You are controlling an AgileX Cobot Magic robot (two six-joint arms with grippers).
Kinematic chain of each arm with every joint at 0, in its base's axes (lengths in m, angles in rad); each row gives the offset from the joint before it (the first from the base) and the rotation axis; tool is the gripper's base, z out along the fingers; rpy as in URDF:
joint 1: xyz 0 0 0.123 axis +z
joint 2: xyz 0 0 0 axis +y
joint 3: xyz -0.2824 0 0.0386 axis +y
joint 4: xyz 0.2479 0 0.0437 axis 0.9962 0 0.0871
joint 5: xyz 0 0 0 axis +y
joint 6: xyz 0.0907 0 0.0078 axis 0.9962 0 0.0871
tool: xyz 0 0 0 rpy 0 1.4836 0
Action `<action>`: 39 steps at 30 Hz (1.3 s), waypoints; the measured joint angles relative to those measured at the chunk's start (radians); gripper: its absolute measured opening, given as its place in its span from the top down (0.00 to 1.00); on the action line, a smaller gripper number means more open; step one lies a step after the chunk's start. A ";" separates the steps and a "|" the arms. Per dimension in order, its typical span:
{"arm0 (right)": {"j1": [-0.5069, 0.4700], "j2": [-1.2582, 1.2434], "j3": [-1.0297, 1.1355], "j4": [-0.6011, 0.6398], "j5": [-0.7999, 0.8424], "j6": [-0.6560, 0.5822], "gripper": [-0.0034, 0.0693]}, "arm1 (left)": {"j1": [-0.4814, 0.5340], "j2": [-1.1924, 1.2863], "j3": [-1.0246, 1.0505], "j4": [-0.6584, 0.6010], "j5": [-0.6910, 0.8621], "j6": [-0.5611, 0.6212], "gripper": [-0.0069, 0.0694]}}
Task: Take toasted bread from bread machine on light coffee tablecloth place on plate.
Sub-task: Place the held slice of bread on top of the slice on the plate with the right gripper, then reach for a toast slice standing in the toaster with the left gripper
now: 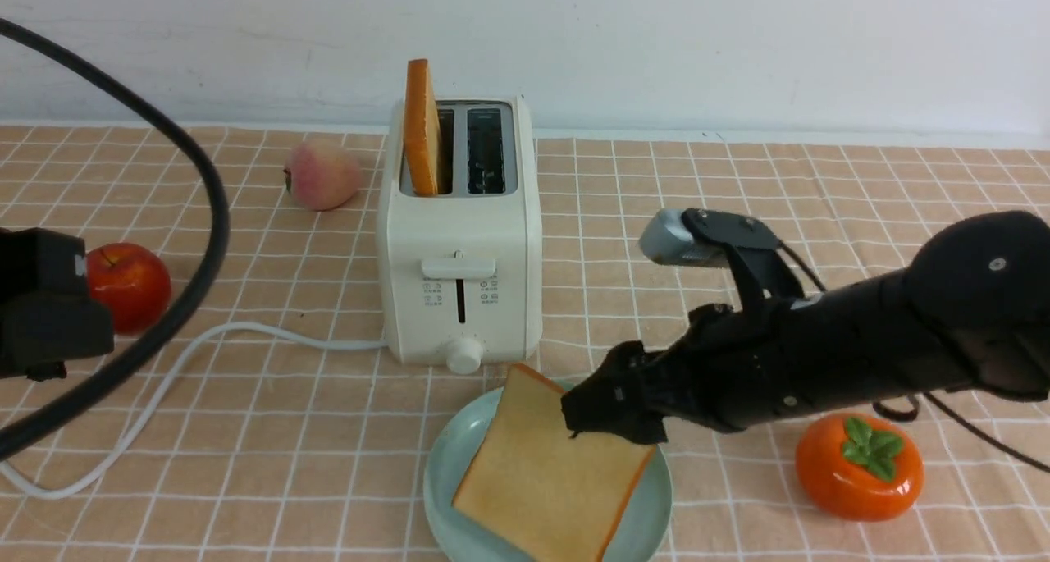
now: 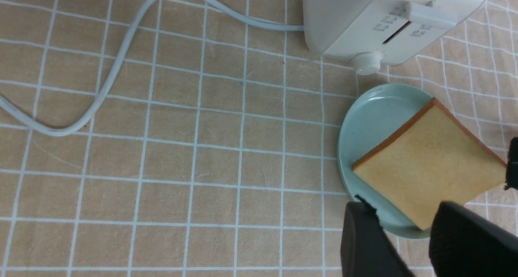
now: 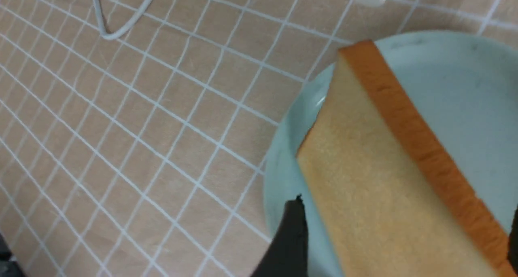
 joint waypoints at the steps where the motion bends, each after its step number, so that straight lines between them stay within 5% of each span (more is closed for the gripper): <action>1: -0.014 -0.012 -0.013 -0.036 0.013 0.006 0.03 | 0.000 0.000 0.000 -0.005 -0.001 0.000 0.60; 10: -0.144 -0.068 -0.361 -0.529 0.467 0.349 0.28 | 0.000 0.115 -0.001 -0.173 -0.198 0.055 0.60; 15: -0.094 -0.084 -0.435 -0.569 0.575 0.481 0.42 | 0.000 0.275 -0.118 -0.339 -0.208 0.267 0.59; 20: -0.043 -0.091 -0.438 -0.570 0.604 0.514 0.44 | 0.000 0.442 -0.377 -0.369 -0.103 0.331 0.58; 26: -0.037 -0.091 -0.439 -0.600 0.625 0.531 0.44 | -0.040 0.655 -0.636 -0.183 -0.084 0.122 0.58; 32: -0.037 -0.091 -0.439 -0.685 0.637 0.576 0.44 | -0.207 0.907 -0.941 0.192 0.009 -0.171 0.53; 39: -0.037 -0.091 -0.439 -0.707 0.650 0.578 0.44 | -0.261 1.126 -1.150 0.370 0.074 -0.310 0.44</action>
